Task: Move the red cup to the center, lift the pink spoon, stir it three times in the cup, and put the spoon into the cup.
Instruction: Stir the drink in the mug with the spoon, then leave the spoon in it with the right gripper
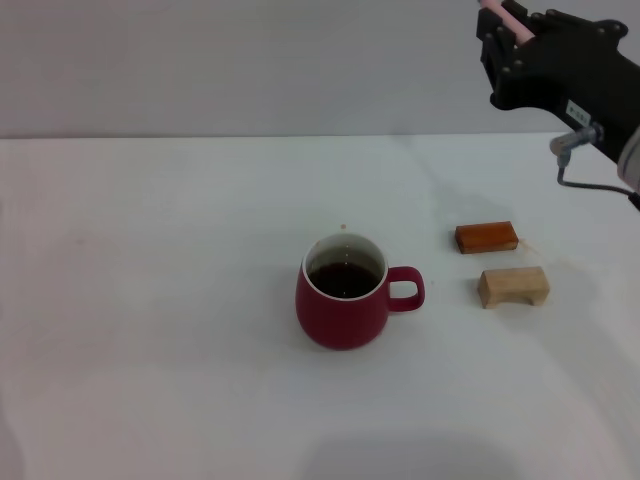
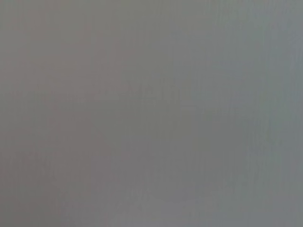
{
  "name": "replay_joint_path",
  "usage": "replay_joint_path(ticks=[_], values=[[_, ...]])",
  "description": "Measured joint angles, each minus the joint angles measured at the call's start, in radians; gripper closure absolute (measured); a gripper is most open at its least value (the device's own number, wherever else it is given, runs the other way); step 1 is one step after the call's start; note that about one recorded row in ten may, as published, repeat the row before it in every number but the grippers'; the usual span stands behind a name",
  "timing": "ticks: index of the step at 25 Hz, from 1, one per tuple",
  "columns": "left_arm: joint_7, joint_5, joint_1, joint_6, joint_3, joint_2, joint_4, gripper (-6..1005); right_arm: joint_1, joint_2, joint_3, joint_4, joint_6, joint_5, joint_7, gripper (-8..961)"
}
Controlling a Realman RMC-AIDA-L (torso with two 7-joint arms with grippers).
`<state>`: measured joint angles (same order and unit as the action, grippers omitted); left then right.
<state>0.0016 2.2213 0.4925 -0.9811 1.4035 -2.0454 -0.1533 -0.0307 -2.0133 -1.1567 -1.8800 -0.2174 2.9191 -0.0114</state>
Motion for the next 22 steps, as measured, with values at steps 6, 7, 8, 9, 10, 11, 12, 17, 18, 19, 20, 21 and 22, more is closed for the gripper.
replay_joint_path(ticks=[6, 7, 8, 9, 10, 11, 12, 17, 18, 19, 20, 21, 22], values=[[0.001, 0.000, 0.000, 0.000, 0.000, 0.003, 0.001, 151, 0.062, -0.059, -0.038, -0.103, -0.309, -0.001, -0.095, 810], [0.001, 0.000, 0.000, 0.000, 0.000, 0.003, 0.001, 151, 0.081, -0.059, -0.039, -0.111, -0.349, -0.002, -0.095, 810], [0.001, 0.000, 0.000, -0.001, 0.000, 0.005, 0.001, 151, 0.094, -0.058, -0.040, -0.118, -0.377, -0.003, -0.095, 810], [0.001, 0.000, 0.000, -0.001, 0.000, 0.005, 0.001, 151, 0.107, -0.058, -0.041, -0.125, -0.404, -0.003, -0.095, 810], [0.001, 0.000, 0.000, -0.001, 0.000, 0.007, 0.002, 151, 0.119, -0.058, -0.042, -0.131, -0.434, -0.004, -0.095, 810], [0.001, 0.000, 0.000, -0.001, 0.000, 0.007, 0.002, 151, 0.136, -0.058, -0.046, -0.139, -0.471, -0.004, -0.095, 810], [0.001, 0.000, 0.001, -0.001, 0.000, 0.009, 0.001, 151, 0.153, -0.059, -0.051, -0.143, -0.511, -0.005, -0.094, 810], [0.001, 0.000, 0.004, -0.001, 0.000, 0.011, 0.001, 151, 0.239, -0.061, -0.063, -0.138, -0.669, -0.006, -0.071, 809], [0.001, -0.001, 0.008, 0.000, 0.000, 0.013, 0.000, 152, 0.254, -0.061, -0.064, -0.133, -0.697, -0.005, -0.065, 809], [0.002, -0.001, 0.009, 0.000, 0.000, 0.013, 0.000, 152, 0.266, -0.061, -0.064, -0.129, -0.722, -0.005, -0.060, 809], [0.002, -0.002, 0.011, 0.001, 0.000, 0.014, 0.000, 152, 0.280, -0.062, -0.065, -0.127, -0.753, -0.005, -0.058, 809], [0.002, -0.002, 0.011, 0.001, 0.000, 0.014, 0.000, 152, 0.293, -0.062, -0.067, -0.125, -0.782, -0.005, -0.056, 809], [0.001, -0.002, 0.018, 0.001, 0.000, 0.015, 0.003, 152, 0.305, -0.062, -0.070, -0.126, -0.812, -0.005, -0.056, 809]])
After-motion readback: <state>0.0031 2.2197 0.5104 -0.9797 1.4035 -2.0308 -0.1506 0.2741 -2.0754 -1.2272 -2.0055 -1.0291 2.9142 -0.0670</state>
